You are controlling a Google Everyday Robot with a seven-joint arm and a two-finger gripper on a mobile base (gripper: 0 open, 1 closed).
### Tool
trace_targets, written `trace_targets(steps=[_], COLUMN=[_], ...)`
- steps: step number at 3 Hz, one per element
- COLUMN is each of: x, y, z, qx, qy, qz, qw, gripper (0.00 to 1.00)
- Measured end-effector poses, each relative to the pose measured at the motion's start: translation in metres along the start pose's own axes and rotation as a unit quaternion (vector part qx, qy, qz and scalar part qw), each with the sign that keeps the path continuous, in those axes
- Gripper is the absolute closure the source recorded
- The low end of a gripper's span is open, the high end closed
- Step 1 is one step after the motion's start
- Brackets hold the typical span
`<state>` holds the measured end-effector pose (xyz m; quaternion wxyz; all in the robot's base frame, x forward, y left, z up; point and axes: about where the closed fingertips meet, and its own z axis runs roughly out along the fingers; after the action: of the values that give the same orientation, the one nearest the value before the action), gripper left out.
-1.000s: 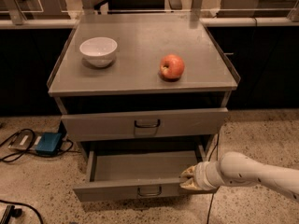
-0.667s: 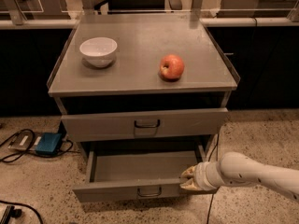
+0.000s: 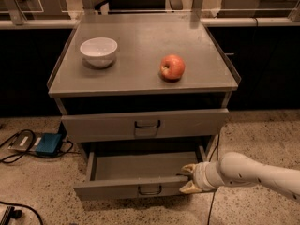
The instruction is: Open middle drawer
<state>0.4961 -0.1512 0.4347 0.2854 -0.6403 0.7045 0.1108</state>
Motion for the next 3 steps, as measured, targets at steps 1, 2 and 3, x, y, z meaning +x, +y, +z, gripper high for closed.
trace_targets(steps=[1, 2, 3], x=[0.003, 0.018, 0.022], y=[0.002, 0.024, 0.037], z=[0.011, 0.030, 0.030], qx=[-0.006, -0.022, -0.027], qy=[0.006, 0.001, -0.001], qz=[0.000, 0.010, 0.014], qw=[1.0000, 0.9997, 0.9995], gripper=[0.00, 0.00, 0.00])
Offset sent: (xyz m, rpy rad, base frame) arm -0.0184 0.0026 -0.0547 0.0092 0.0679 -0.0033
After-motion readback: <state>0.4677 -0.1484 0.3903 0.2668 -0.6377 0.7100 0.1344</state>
